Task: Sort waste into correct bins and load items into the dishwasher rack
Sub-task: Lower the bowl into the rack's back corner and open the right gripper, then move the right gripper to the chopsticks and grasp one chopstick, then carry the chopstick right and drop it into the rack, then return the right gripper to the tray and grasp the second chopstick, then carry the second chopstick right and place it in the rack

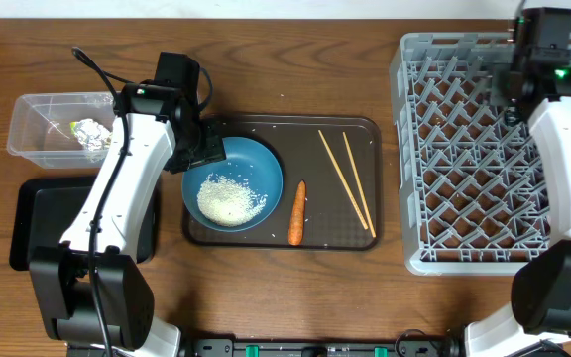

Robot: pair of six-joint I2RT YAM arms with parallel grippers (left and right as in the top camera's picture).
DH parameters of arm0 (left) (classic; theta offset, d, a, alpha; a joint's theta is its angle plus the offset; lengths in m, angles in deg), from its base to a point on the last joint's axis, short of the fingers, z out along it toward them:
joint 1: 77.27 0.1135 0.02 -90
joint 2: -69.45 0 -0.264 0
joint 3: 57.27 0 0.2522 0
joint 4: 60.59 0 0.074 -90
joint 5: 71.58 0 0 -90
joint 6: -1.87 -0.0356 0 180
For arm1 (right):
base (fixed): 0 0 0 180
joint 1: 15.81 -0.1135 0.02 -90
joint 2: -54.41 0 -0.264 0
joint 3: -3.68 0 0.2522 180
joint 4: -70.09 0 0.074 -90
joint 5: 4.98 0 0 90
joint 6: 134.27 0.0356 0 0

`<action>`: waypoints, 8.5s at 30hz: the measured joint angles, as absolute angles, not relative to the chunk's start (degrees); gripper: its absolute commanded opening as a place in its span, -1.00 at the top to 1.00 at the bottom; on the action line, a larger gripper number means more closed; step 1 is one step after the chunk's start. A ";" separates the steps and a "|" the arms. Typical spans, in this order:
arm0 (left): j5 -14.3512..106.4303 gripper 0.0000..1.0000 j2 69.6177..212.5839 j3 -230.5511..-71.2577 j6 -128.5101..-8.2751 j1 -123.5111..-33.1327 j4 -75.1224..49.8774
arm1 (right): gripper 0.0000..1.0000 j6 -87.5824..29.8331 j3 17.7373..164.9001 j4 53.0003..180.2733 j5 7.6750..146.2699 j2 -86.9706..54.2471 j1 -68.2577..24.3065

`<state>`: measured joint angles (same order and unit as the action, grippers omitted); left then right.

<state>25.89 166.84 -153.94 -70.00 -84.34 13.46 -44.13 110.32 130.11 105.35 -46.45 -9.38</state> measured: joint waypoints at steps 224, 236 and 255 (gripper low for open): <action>25.89 -0.08 166.84 -153.94 -70.02 -84.34 12.74 | 0.71 -31.19 97.45 136.08 83.91 -63.26 -40.91; 25.89 -0.09 166.84 -153.94 -70.00 -84.34 12.76 | 0.98 -30.82 97.41 137.15 83.41 -62.82 -41.13; 25.89 -0.09 166.84 -153.94 -70.02 -84.34 12.76 | 0.98 -31.96 112.40 151.09 88.72 -45.77 -29.16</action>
<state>25.89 166.84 -153.94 -70.02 -84.34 12.76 -31.96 112.40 151.09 88.72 -45.77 -29.16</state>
